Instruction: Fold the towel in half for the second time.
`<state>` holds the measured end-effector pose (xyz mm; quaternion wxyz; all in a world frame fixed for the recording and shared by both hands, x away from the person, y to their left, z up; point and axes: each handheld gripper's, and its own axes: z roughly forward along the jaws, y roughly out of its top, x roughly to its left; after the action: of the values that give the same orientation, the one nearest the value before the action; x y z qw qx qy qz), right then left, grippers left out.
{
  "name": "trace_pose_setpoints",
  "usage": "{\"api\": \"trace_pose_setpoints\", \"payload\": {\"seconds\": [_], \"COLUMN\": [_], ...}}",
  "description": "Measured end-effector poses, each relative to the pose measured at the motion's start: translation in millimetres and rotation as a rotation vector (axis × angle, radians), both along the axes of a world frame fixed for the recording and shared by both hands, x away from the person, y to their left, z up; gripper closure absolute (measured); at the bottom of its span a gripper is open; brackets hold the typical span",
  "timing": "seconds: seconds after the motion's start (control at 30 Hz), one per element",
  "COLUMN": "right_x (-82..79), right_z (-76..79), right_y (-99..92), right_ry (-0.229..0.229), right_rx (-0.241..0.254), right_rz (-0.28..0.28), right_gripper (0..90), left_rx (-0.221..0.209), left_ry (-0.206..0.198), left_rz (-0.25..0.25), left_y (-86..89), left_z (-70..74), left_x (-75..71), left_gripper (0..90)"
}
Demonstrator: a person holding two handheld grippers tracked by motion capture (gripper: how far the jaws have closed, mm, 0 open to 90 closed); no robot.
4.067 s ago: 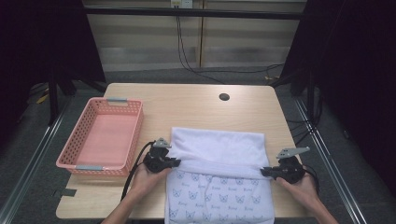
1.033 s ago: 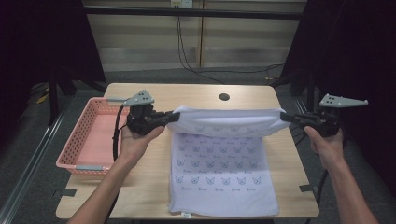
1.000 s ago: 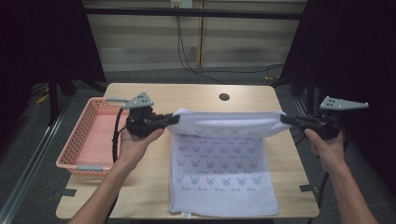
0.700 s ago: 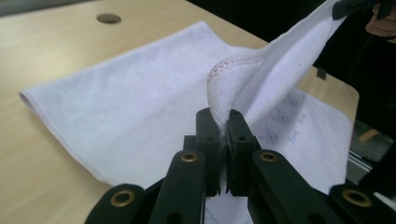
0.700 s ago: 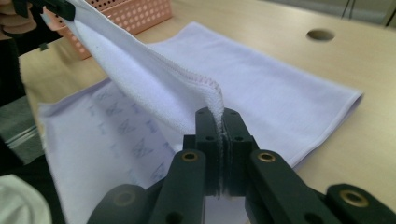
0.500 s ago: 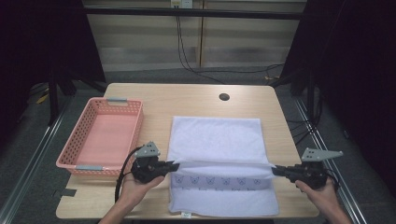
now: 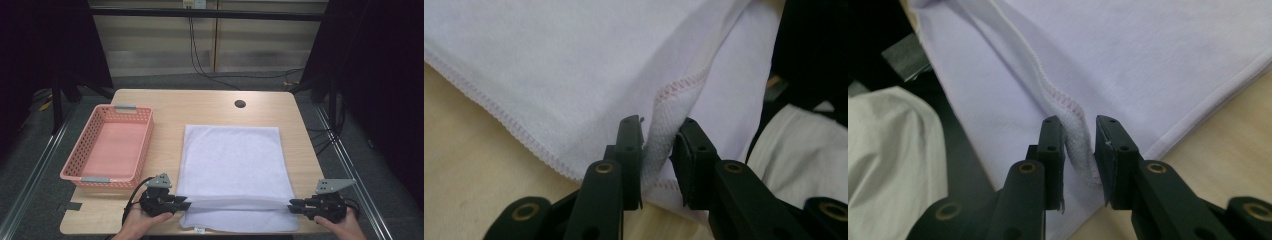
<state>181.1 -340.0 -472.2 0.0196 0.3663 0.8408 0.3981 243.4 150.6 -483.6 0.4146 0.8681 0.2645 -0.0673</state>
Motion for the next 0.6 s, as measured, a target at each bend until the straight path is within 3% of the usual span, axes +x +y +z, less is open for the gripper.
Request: {"api": "trace_pose_setpoints", "payload": {"seconds": [0.13,0.2,0.27,0.3,0.37,0.43,0.6], "right_x": [-8.6,-14.3,-20.0,-23.6,-28.9,-26.7,-0.8], "right_z": [4.2,8.5,12.2,14.1,17.1,16.7,10.4], "right_y": [3.0,1.6,-0.1,-1.3,-1.8,-1.8,4.9], "right_ry": [-0.009,-0.010,-0.010,-0.008,-0.035,-0.048,-0.071], "right_rx": [-0.006,0.002,0.013,0.044,0.035,0.038,0.044], "right_rz": [0.010,0.024,0.021,0.039,0.020,0.012,-0.046], "right_gripper": [70.5,68.2,67.3,67.2,66.0,65.9,62.5], "left_rx": [-0.056,-0.052,-0.093,-0.108,-0.138,-0.130,-0.101], "left_ry": [0.018,0.009,0.020,0.004,-0.020,-0.047,-0.041], "left_rz": [-0.020,-0.029,-0.038,-0.037,-0.018,0.024,0.102], "left_y": [7.8,10.6,15.6,18.8,25.4,28.1,16.4], "left_z": [4.0,5.6,8.4,11.0,17.3,21.2,16.7], "left_x": [-6.9,-11.9,-15.9,-17.2,-17.7,-12.9,12.9], "left_gripper": [68.4,66.4,64.4,64.4,62.3,62.1,61.4]}}
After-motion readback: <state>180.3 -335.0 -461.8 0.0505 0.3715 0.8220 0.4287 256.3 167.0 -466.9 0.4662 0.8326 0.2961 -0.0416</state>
